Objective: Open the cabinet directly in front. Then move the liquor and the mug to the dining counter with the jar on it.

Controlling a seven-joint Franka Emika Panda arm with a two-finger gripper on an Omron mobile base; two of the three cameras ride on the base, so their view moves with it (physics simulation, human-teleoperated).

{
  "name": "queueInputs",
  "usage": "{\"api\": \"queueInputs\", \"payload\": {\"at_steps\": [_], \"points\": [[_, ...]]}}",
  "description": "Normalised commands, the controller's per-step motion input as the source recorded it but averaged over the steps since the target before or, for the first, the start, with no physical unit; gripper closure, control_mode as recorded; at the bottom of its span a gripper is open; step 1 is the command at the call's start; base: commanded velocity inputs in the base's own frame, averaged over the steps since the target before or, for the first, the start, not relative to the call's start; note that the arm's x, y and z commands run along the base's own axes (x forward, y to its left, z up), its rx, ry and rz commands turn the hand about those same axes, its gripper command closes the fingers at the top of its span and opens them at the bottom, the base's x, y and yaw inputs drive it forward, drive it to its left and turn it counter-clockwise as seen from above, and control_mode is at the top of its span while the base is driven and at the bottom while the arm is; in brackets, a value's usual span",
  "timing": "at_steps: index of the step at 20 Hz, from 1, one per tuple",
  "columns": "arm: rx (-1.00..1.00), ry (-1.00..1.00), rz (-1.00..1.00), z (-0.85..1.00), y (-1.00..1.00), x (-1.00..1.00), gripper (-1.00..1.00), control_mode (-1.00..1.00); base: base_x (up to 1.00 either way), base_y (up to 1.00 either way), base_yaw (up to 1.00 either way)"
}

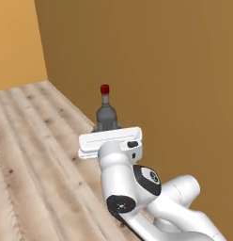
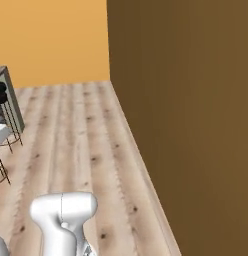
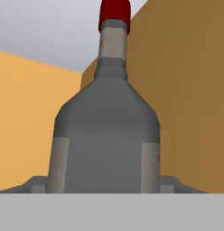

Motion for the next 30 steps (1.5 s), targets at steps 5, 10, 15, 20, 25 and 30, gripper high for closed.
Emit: {"api": "queueInputs", "payload": {"at_steps": [5, 10, 15, 20, 25, 30], "points": [[0.0, 0.0, 0.0, 0.0, 0.0, 0.0, 1.0, 1.0, 1.0, 0.0, 0.21], [0.0, 0.0, 0.0, 0.0, 0.0, 0.0, 1.0, 1.0, 1.0, 0.0, 0.09], [0.0, 0.0, 0.0, 0.0, 0.0, 0.0, 1.0, 1.0, 1.0, 0.0, 0.06], [0.0, 0.0, 0.0, 0.0, 0.0, 0.0, 1.0, 1.0, 1.0, 0.0, 0.05], [0.0, 0.0, 0.0, 0.0, 0.0, 0.0, 1.0, 1.0, 1.0, 0.0, 0.06], [0.0, 0.0, 0.0, 0.0, 0.0, 0.0, 1.0, 1.0, 1.0, 0.0, 0.19]]}}
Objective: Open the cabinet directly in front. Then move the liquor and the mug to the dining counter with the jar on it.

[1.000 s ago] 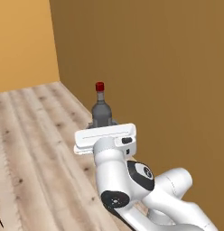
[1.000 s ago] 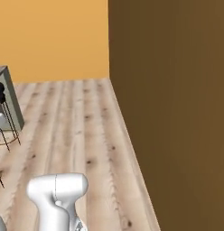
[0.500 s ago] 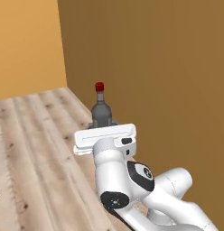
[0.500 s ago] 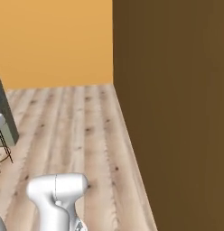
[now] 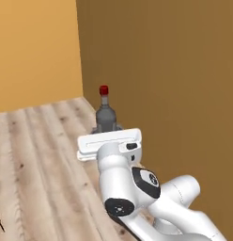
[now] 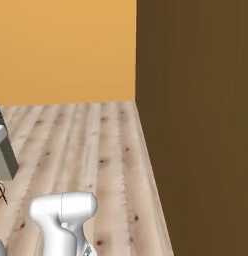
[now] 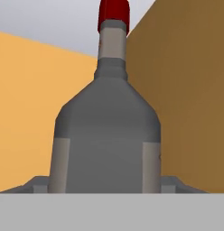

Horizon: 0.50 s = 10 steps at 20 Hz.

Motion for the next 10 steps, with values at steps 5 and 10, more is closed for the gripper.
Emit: {"api": "queueInputs", "payload": {"at_steps": [5, 10], "points": [[0.0, 0.0, 0.0, 0.0, 0.0, 0.0, 1.0, 1.0, 1.0, -0.06, 0.56], [0.0, 0.0, 0.0, 0.0, 0.0, 0.0, 1.0, 1.0, 0.84, -0.09, 0.8]]}}
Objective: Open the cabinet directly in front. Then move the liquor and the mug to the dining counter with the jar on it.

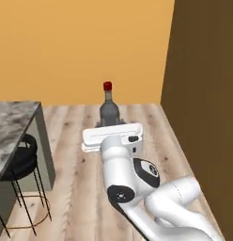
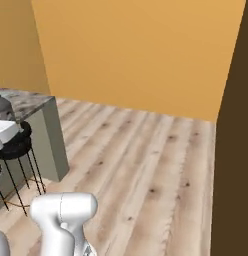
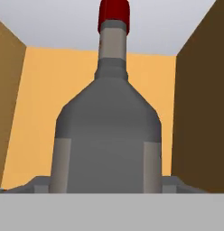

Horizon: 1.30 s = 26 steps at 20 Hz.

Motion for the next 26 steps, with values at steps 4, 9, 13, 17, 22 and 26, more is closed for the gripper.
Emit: {"api": "queueInputs", "payload": {"at_steps": [4, 9, 13, 17, 22, 26], "points": [[0.0, 0.0, 0.0, 0.0, 0.0, 0.0, 1.0, 1.0, 0.27, 0.0, 0.94], [0.0, 0.0, 0.0, 0.0, 0.0, 0.0, 1.0, 1.0, 0.04, 0.0, 0.98], [0.0, 0.0, 0.0, 0.0, 0.0, 0.0, 1.0, 1.0, 0.0, -0.21, 0.87], [0.0, 0.0, 0.0, 0.0, 0.0, 0.0, 1.0, 1.0, 0.27, -0.63, 0.6], [0.0, 0.0, 0.0, 0.0, 0.0, 0.0, 1.0, 1.0, 0.37, -0.78, 0.3], [0.0, 0.0, 0.0, 0.0, 0.0, 0.0, 1.0, 1.0, 0.48, -0.87, 0.36]]}}
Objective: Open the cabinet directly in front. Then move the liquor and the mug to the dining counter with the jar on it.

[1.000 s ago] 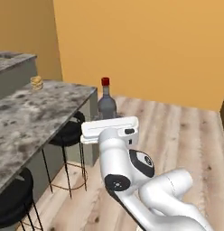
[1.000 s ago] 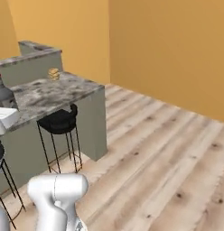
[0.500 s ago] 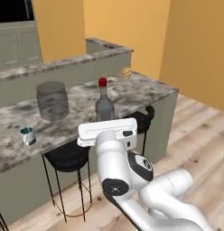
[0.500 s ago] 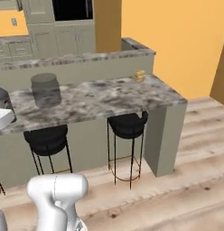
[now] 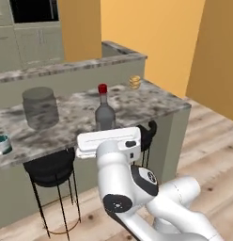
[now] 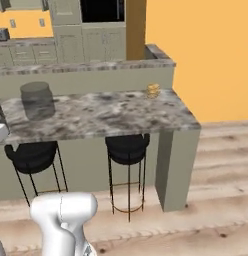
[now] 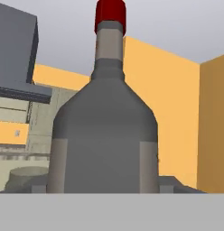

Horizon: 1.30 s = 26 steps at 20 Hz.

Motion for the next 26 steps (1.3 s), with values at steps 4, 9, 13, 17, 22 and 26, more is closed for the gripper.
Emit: {"api": "queueInputs", "payload": {"at_steps": [4, 9, 13, 17, 22, 26], "points": [[0.0, 0.0, 0.0, 0.0, 0.0, 0.0, 1.0, 1.0, 0.14, -0.29, 0.51], [0.0, 0.0, 0.0, 0.0, 0.0, 0.0, 1.0, 1.0, -0.01, -0.06, 0.19], [0.0, 0.0, 0.0, 0.0, 0.0, 0.0, 1.0, 1.0, 0.24, 0.11, 0.0], [0.0, 0.0, 0.0, 0.0, 0.0, 0.0, 1.0, 1.0, 0.44, 0.78, 0.0], [0.0, 0.0, 0.0, 0.0, 0.0, 0.0, 1.0, 1.0, 0.72, 0.21, 0.0], [0.0, 0.0, 0.0, 0.0, 0.0, 0.0, 1.0, 1.0, 0.92, -0.26, 0.12]]}}
